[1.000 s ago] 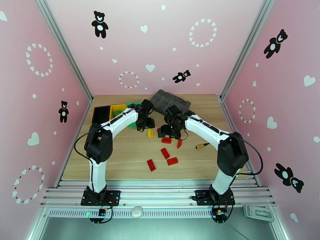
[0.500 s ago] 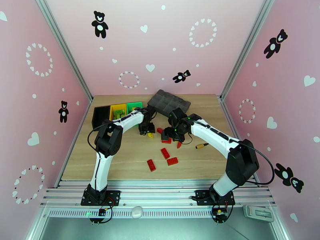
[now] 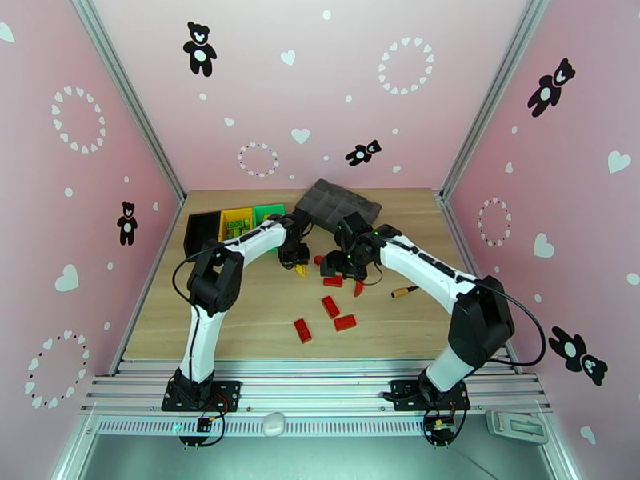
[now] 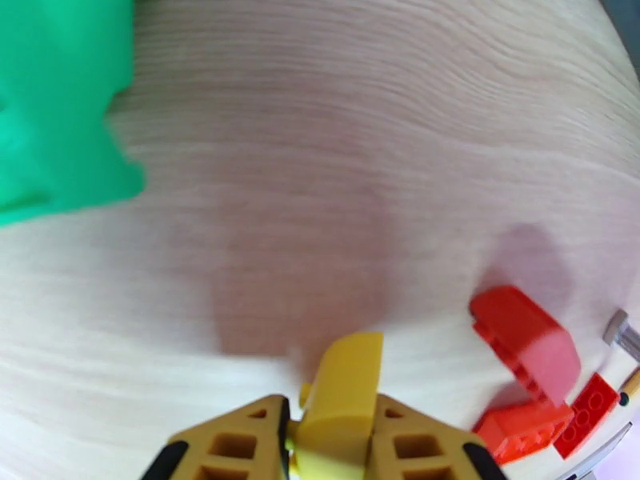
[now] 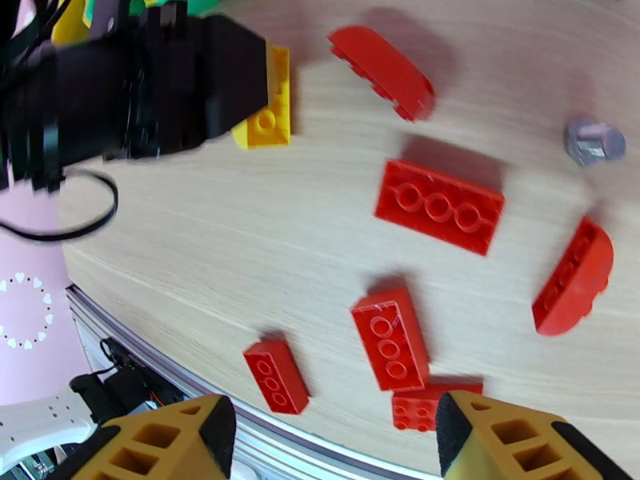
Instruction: Sort the legos into containers by color
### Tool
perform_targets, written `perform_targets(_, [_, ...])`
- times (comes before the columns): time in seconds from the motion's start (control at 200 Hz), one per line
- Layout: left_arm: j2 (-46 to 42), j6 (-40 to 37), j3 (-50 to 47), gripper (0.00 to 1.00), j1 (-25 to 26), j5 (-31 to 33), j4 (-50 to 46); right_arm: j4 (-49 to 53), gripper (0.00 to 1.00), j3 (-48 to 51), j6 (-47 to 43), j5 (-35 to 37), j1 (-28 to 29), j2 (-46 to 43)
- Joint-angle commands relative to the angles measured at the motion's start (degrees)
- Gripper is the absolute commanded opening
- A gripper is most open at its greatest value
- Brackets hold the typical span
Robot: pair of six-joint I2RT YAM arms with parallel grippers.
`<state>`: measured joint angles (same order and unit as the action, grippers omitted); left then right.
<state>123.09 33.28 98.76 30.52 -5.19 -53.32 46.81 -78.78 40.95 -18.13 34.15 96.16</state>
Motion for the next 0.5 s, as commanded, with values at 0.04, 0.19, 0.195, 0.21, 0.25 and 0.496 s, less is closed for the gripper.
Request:
perform_targets(0.04, [-7.43, 0.74, -0.66, 0.25, -3.09, 0.26, -0.06, -0.05, 0.70, -4.88, -1.11, -1.94, 0.85, 3.84])
perform_targets(0.19, [-9.77, -0.04, 0.76, 0.25, -6.83, 1.32, -1.43, 0.12, 0.70, -9.67, -1.74, -3.43, 1.69, 7.77])
perform_targets(0.195, [-9.83, -0.09, 0.88, 0.25, -6.94, 1.36, -1.48, 0.17, 0.70, -9.83, -1.79, -3.46, 1.70, 7.93])
perform_targets(0.21, [-9.81, -0.20, 1.23, 0.25, -7.34, 1.49, -1.69, 0.24, 0.70, -10.44, -1.85, -3.55, 1.83, 8.31])
perform_targets(0.25, [-9.68, -0.56, 2.37, 0.25, -8.59, 1.88, -2.39, 0.53, 0.70, -11.89, -2.06, -3.82, 2.09, 9.49])
perform_targets(0.496, [-3.74, -3.64, 14.38, 0.25, -14.85, 3.95, -7.76, 2.03, 0.69, -18.85, -2.92, -4.65, 2.59, 14.54])
